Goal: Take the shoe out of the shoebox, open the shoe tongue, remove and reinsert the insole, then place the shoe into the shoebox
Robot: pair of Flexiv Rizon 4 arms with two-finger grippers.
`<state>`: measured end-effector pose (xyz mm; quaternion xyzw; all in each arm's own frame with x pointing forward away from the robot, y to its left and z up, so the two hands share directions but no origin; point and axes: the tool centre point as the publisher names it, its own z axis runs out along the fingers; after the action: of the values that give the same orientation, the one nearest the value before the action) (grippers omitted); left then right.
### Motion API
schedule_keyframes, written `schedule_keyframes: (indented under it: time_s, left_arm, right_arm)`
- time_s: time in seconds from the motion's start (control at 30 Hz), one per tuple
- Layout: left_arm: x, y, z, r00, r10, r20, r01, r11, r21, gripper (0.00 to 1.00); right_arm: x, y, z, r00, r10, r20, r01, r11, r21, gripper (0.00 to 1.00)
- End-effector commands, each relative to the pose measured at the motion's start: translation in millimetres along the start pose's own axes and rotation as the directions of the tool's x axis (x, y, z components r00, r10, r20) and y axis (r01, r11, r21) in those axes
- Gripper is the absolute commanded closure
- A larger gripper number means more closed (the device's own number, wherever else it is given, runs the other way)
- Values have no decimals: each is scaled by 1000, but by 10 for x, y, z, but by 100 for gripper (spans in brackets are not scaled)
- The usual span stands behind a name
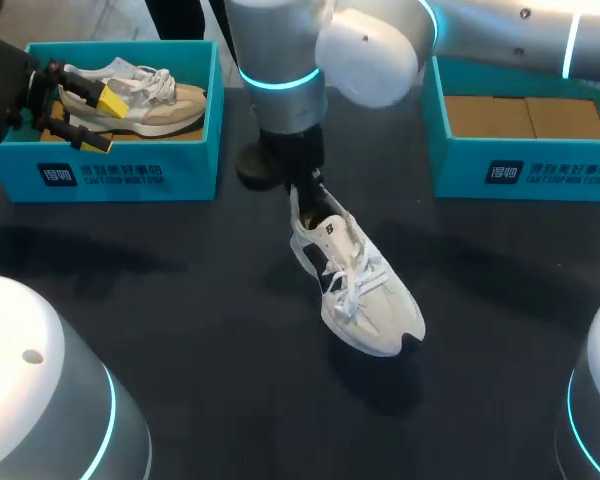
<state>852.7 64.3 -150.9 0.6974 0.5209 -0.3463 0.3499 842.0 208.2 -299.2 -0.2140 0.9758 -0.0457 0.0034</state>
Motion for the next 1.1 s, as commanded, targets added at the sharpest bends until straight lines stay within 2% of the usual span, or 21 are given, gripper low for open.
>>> schedule_keyframes:
  time_s: [0.03,0.4,0.77,1.1]
  left_arm:
    - [3,-1,3,1000,2,-1,-2,1000,-1,0]
    - [3,-1,3,1000,2,-1,-2,1000,-1,0]
    - [3,-1,3,1000,2,-1,-2,1000,-1,0]
    - [3,-1,3,1000,2,-1,-2,1000,-1,0]
  right_arm:
    - [107,-70,-188,999,40,-6,-40,999,9,100]
    - [379,-361,-422,984,179,8,-179,982,61,100]
    - [371,-793,-670,983,170,64,-175,982,76,100]
    - [371,-793,-670,983,170,64,-175,982,76,100]
